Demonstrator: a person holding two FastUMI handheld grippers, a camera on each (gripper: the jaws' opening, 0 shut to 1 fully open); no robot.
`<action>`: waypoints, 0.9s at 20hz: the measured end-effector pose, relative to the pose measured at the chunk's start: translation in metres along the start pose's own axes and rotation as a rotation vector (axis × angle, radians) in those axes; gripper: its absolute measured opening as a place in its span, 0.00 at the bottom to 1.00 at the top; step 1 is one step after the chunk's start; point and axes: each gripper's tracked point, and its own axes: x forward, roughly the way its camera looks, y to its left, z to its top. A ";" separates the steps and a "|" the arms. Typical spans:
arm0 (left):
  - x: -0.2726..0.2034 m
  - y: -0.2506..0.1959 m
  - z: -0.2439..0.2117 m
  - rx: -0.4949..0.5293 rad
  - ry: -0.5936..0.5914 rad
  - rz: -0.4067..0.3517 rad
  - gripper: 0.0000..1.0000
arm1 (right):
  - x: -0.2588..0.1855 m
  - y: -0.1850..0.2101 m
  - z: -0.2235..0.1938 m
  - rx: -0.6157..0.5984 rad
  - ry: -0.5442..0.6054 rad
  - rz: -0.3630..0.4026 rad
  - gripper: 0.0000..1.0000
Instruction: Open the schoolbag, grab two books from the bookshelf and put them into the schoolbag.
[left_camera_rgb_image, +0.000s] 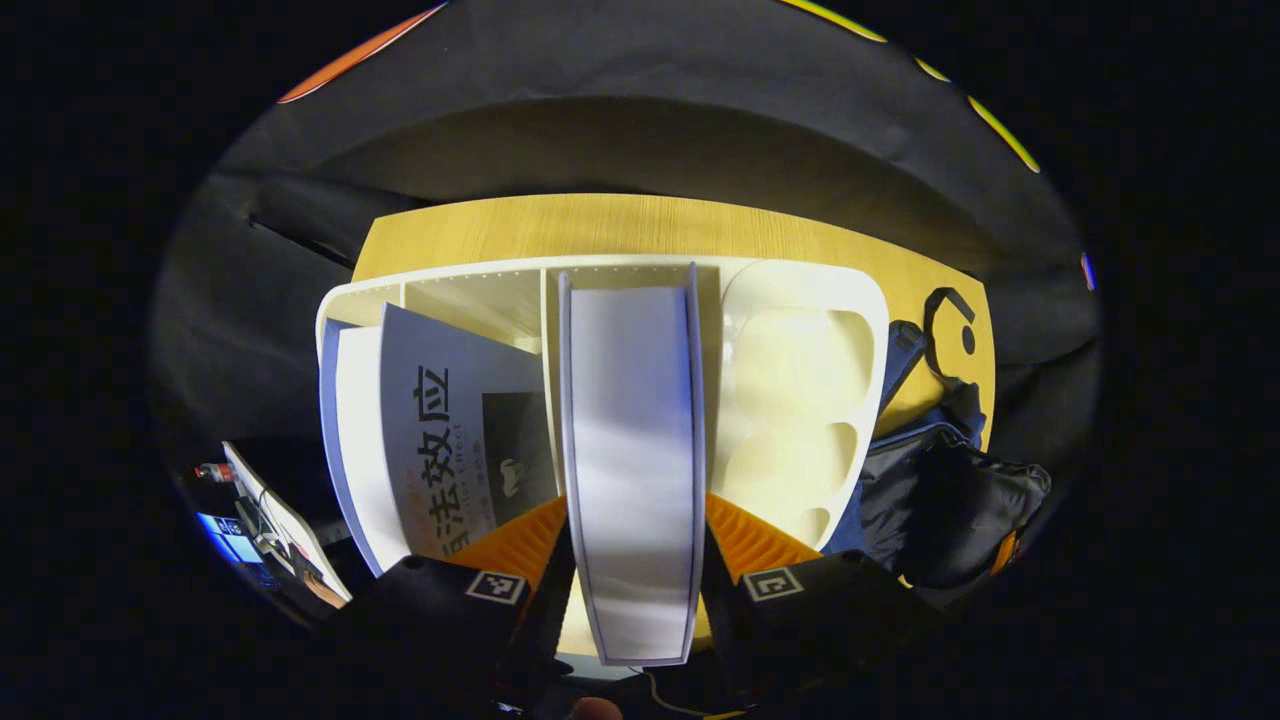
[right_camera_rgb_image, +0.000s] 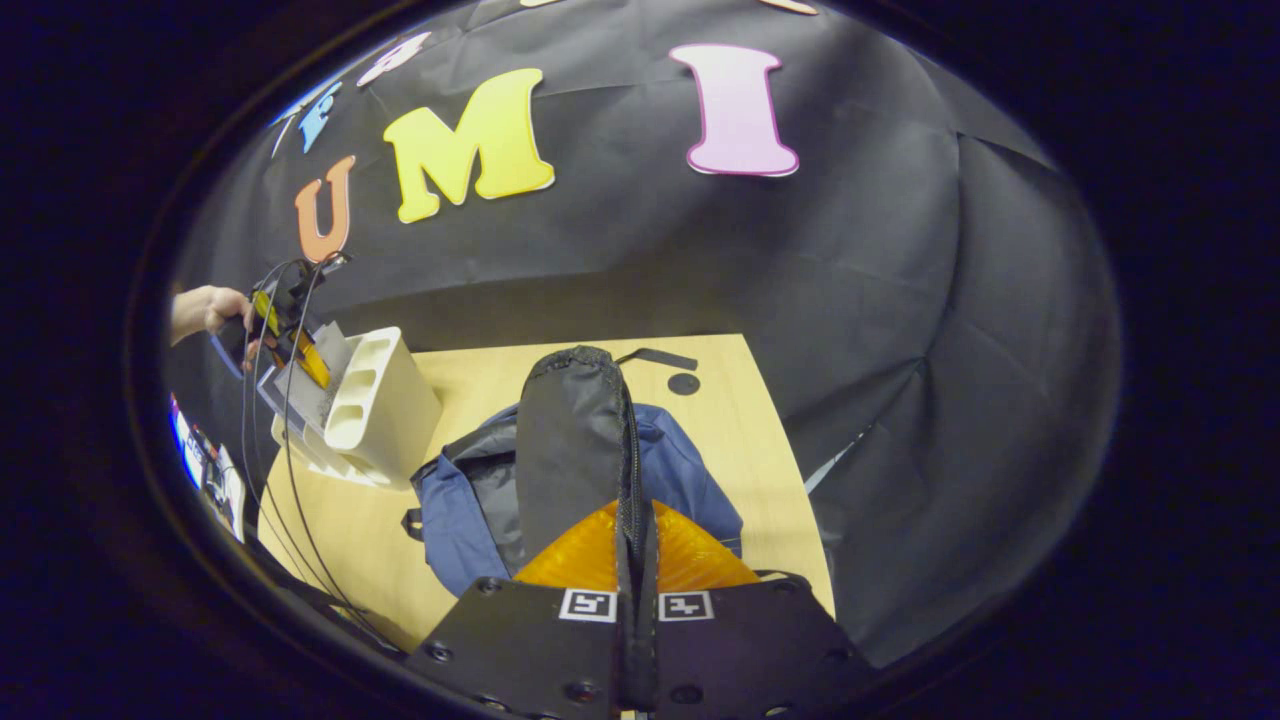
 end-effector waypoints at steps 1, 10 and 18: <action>0.001 0.001 0.001 0.000 0.001 0.009 0.53 | 0.000 -0.001 -0.001 0.001 -0.001 0.001 0.01; -0.039 0.006 -0.023 -0.017 0.012 0.050 0.45 | 0.002 -0.001 -0.005 -0.010 -0.003 0.006 0.01; -0.141 0.008 -0.094 -0.011 -0.092 -0.061 0.41 | -0.004 0.004 -0.003 -0.012 -0.015 0.012 0.01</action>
